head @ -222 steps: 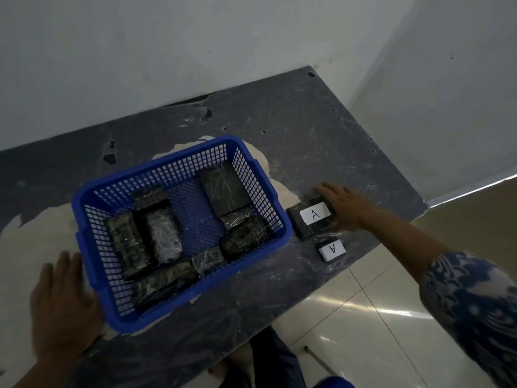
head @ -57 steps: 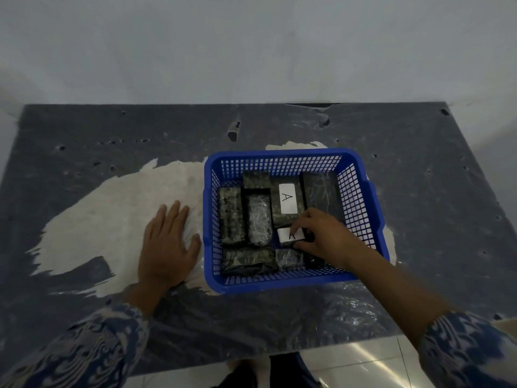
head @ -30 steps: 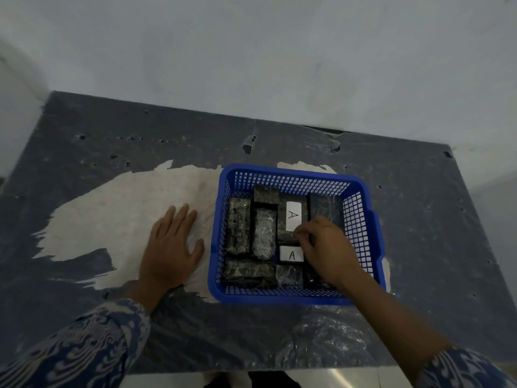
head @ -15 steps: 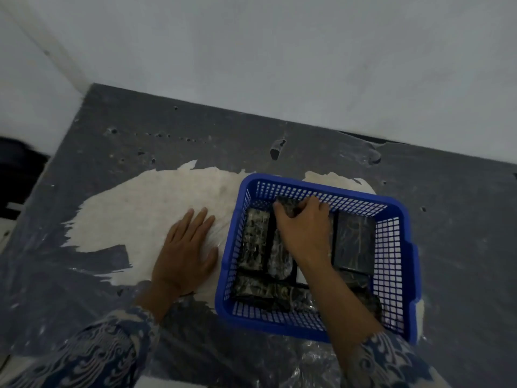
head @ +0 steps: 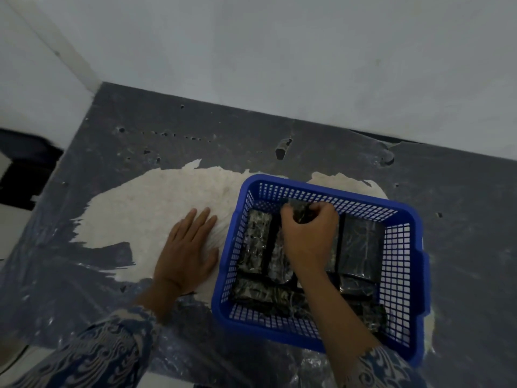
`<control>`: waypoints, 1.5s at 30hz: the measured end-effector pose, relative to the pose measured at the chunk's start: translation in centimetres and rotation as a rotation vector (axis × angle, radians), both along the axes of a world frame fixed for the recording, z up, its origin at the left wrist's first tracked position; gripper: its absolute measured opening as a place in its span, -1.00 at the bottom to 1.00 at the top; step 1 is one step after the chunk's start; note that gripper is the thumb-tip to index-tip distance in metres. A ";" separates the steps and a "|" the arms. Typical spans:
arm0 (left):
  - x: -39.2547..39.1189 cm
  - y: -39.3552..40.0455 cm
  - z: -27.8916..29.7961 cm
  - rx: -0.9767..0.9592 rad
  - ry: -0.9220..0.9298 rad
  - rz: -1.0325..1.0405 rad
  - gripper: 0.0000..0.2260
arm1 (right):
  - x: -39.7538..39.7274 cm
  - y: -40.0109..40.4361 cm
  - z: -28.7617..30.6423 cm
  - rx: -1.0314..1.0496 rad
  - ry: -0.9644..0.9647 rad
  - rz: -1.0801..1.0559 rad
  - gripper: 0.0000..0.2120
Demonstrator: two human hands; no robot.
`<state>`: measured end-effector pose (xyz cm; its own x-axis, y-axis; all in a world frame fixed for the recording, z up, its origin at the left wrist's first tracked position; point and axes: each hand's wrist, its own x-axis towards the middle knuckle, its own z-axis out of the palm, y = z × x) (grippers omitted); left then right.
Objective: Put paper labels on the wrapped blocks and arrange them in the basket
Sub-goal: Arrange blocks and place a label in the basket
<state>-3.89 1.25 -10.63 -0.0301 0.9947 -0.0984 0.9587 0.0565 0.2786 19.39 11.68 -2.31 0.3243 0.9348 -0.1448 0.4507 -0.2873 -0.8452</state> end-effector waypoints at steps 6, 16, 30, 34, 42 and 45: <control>0.1 -0.1 0.2 -0.004 0.001 0.003 -0.36 | 2.9 -0.4 1.2 0.071 0.365 0.027 -0.85; 0.3 -0.1 0.6 0.009 -0.001 0.007 -0.35 | 5.6 -2.0 2.7 -0.421 1.248 -0.194 -0.57; -0.1 -0.2 -0.1 0.044 -0.002 -0.002 -0.38 | 6.8 -2.8 3.6 -0.339 1.027 -0.039 -0.85; -0.1 -0.2 0.0 0.052 0.001 -0.009 -0.39 | 7.5 -2.0 4.3 -0.305 0.462 0.230 -0.67; 0.0 -0.1 0.2 0.055 -0.017 -0.009 -0.40 | 7.0 -0.5 3.3 -0.126 0.135 0.231 -0.73; 0.0 -0.2 0.1 0.055 -0.017 -0.005 -0.40 | 6.3 -0.4 2.5 -0.123 0.106 0.217 -0.62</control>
<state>-3.90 1.10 -10.50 -0.0238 0.9987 -0.0440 0.9542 0.0358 0.2969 25.71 11.29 0.20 0.0955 0.9540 -0.2843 0.4236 -0.2974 -0.8556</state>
